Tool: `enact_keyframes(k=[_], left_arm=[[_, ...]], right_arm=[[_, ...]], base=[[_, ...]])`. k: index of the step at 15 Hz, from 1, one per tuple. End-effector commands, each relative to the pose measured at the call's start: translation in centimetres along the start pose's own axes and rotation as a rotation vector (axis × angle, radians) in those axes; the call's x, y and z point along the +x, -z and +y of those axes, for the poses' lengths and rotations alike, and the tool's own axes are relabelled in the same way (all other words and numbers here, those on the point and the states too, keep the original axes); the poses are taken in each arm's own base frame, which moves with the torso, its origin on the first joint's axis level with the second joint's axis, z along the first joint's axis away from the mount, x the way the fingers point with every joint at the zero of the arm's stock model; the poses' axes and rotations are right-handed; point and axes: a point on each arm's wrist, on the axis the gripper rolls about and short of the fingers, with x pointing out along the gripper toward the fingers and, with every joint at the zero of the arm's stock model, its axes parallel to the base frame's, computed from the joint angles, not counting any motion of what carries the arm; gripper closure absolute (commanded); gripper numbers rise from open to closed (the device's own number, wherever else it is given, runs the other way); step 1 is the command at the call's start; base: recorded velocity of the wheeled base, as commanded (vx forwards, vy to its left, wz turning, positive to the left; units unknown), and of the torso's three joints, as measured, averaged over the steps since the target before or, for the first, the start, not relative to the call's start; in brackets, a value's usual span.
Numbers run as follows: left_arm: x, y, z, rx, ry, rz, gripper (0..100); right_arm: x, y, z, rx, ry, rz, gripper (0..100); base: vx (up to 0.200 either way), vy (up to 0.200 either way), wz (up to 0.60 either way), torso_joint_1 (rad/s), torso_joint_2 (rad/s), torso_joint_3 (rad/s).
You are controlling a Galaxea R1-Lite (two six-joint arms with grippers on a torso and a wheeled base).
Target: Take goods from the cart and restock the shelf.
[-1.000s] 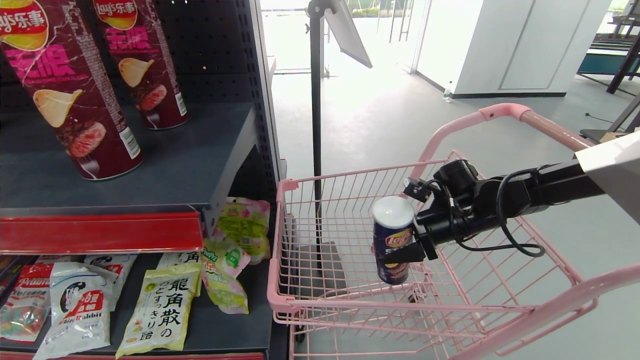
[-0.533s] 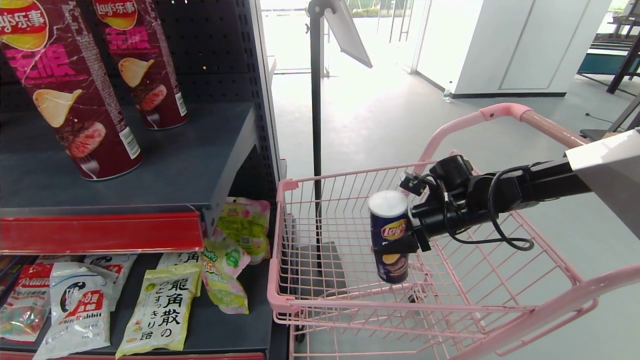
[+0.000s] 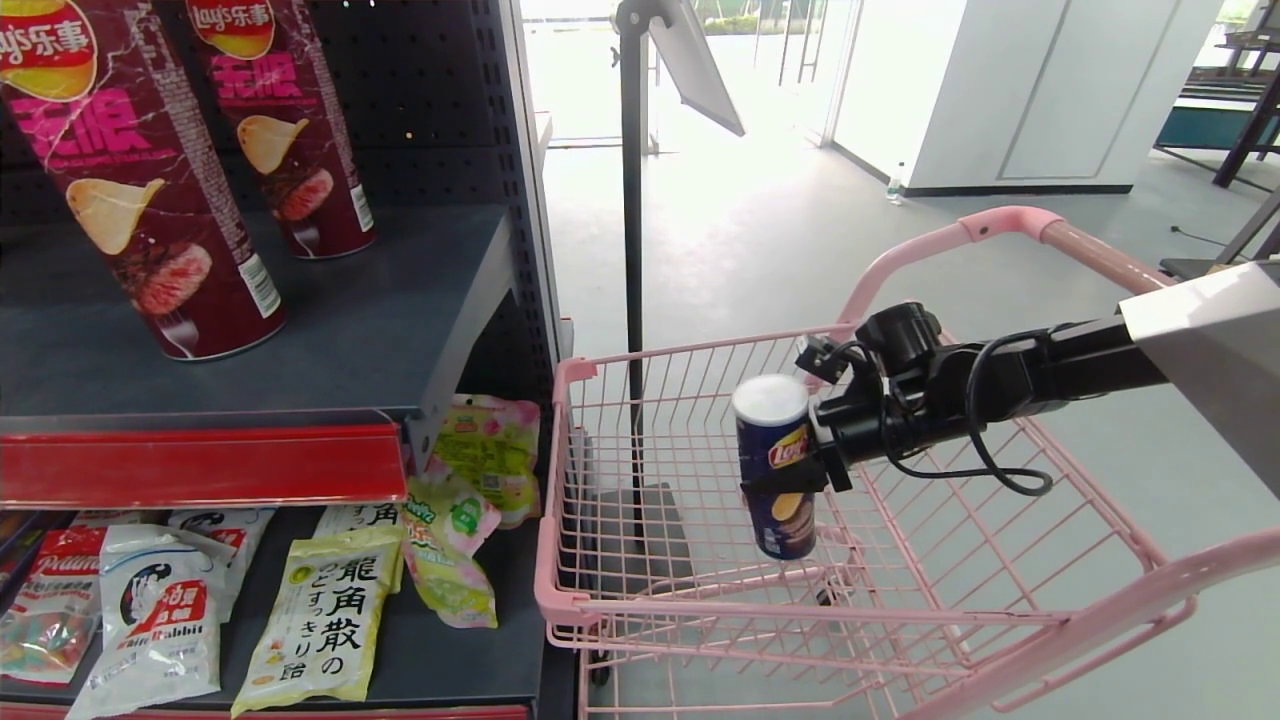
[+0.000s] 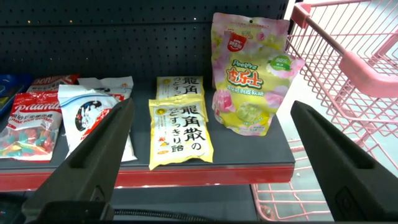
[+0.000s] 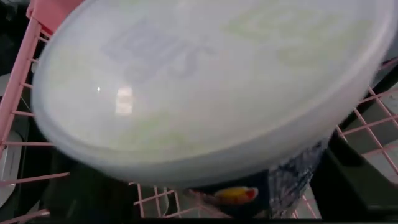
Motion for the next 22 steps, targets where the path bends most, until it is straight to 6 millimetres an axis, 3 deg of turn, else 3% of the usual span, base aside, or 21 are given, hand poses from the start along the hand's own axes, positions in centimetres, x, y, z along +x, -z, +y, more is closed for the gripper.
enact_keyframes(k=[1, 6, 8, 10, 11, 12, 17, 18, 20, 22], left_arm=[[0.0, 0.0, 0.0, 0.0, 0.0, 0.002, 0], [0.0, 0.0, 0.0, 0.0, 0.0, 0.002, 0], [0.0, 0.0, 0.0, 0.0, 0.0, 0.002, 0], [0.0, 0.0, 0.0, 0.0, 0.0, 0.002, 0], [0.0, 0.0, 0.0, 0.0, 0.0, 0.002, 0], [0.0, 0.0, 0.0, 0.0, 0.0, 0.002, 0], [0.0, 0.0, 0.0, 0.0, 0.0, 0.002, 0], [0.0, 0.0, 0.0, 0.0, 0.0, 0.002, 0], [0.0, 0.0, 0.0, 0.0, 0.0, 0.002, 0], [0.0, 0.0, 0.0, 0.0, 0.0, 0.002, 0]], right_arm=[[0.2, 0.2, -0.1, 0.002, -0.003, 0.001, 100], [0.3, -0.4, -0.1, -0.026, -0.003, -0.005, 100], [-0.2, -1.5, -0.1, -0.05, 0.014, -0.017, 100], [-2.2, -3.9, 1.6, -0.068, 0.036, -0.047, 100], [-2.3, -4.0, 1.6, -0.072, 0.037, -0.048, 100], [-4.4, -6.1, 3.8, -0.128, 0.058, -0.084, 100], [-9.4, -10.7, 11.8, -0.333, 0.049, -0.196, 100], [-9.6, -11.2, 13.0, -0.356, 0.032, -0.209, 100], [-9.4, -12.1, 17.8, -0.421, -0.05, -0.232, 100], [-8.8, -11.6, 20.3, -0.446, -0.087, -0.22, 100]], base=[[0.0, 0.0, 0.0, 0.0, 0.0, 0.0], [0.0, 0.0, 0.0, 0.0, 0.0, 0.0], [0.0, 0.0, 0.0, 0.0, 0.0, 0.0], [0.0, 0.0, 0.0, 0.0, 0.0, 0.0], [0.0, 0.0, 0.0, 0.0, 0.0, 0.0], [0.0, 0.0, 0.0, 0.0, 0.0, 0.0], [0.0, 0.0, 0.0, 0.0, 0.0, 0.0], [0.0, 0.0, 0.0, 0.0, 0.0, 0.0], [0.0, 0.0, 0.0, 0.0, 0.0, 0.0], [0.0, 0.0, 0.0, 0.0, 0.0, 0.0]])
